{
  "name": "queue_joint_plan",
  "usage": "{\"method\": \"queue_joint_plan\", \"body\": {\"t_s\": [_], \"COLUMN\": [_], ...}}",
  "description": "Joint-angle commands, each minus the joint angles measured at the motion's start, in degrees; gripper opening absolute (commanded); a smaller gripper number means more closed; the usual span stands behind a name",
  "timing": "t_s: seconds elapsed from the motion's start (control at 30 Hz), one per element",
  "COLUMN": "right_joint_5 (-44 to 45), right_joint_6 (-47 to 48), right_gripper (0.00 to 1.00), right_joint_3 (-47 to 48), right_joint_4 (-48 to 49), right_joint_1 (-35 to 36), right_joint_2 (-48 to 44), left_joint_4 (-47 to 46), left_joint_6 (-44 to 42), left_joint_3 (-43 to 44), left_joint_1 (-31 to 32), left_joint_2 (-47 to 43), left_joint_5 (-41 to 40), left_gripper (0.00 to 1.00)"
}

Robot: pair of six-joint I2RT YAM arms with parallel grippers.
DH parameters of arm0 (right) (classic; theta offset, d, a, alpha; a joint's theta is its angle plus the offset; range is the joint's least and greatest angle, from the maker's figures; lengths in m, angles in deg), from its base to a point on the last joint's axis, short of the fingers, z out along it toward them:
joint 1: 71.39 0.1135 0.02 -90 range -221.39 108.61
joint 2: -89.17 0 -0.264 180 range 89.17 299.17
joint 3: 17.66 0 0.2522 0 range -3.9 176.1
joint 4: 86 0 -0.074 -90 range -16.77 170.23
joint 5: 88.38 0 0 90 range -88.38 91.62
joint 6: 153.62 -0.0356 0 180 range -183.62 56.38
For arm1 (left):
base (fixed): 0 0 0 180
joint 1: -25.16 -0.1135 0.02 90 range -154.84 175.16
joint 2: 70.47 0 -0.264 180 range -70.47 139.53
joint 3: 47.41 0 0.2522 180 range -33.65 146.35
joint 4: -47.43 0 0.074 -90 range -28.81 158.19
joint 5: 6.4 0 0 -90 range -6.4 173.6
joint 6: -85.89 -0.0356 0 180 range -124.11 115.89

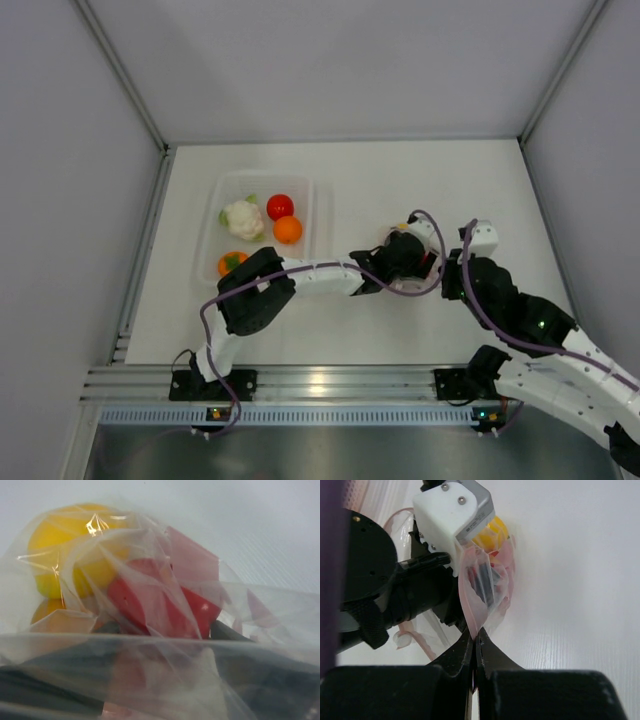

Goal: Open the zip-top bag and remove the fake food
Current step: Pick up the fake fruit from the zipper food storage bag.

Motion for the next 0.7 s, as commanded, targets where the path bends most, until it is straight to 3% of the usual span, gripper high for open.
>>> {"method": "queue_joint_plan", "body": {"t_s": [0.0, 0.07, 0.17, 0.2, 0.33, 0.4, 0.43, 0.67], "right_joint_5": [-1.27, -1.71, -1.71, -1.62, -1.79, -1.8, -1.53, 2.24], "right_joint_6": [1.11, 1.19, 1.28, 1.19, 1.11, 1.11, 1.02, 1.63], "right_gripper": [0.0, 0.0, 0.0, 0.0, 0.0, 0.0, 0.0, 0.0], "right_joint_3": [2.24, 1.98, 1.71, 1.62, 1.27, 1.01, 1.01, 2.67], "right_joint_4": [0.24, 0.42, 0.51, 0.6, 1.12, 1.48, 1.74, 4.55], "right_joint_1": [0.11, 0.03, 0.11, 0.03, 0.03, 0.11, 0.11, 0.03], "right_joint_2": [-1.36, -1.27, -1.36, -1.36, -1.27, -0.83, -0.74, 2.5], "left_joint_4": [2.0, 2.0, 2.08, 2.17, 2.08, 2.08, 2.08, -3.0], "left_joint_6": [1.38, 1.82, 3.66, 4.54, 6.22, 5.87, 5.86, 6.92], "left_joint_3": [2.28, 3.08, 4.92, 4.93, 4.14, 4.22, 3.96, -2.53], "left_joint_1": [-1.96, -2.05, -2.23, -2.57, -3.19, -3.19, -3.19, -3.11], "left_joint_2": [4.3, 6.06, 7.91, 7.91, 6.25, 5.81, 5.02, -1.66], "left_joint_5": [-0.52, 0.36, 0.71, 0.45, -0.08, 0.45, 1.23, 6.95], "left_gripper": [0.8, 0.77, 0.53, 0.4, 0.22, 0.03, 0.0, 0.0]}}
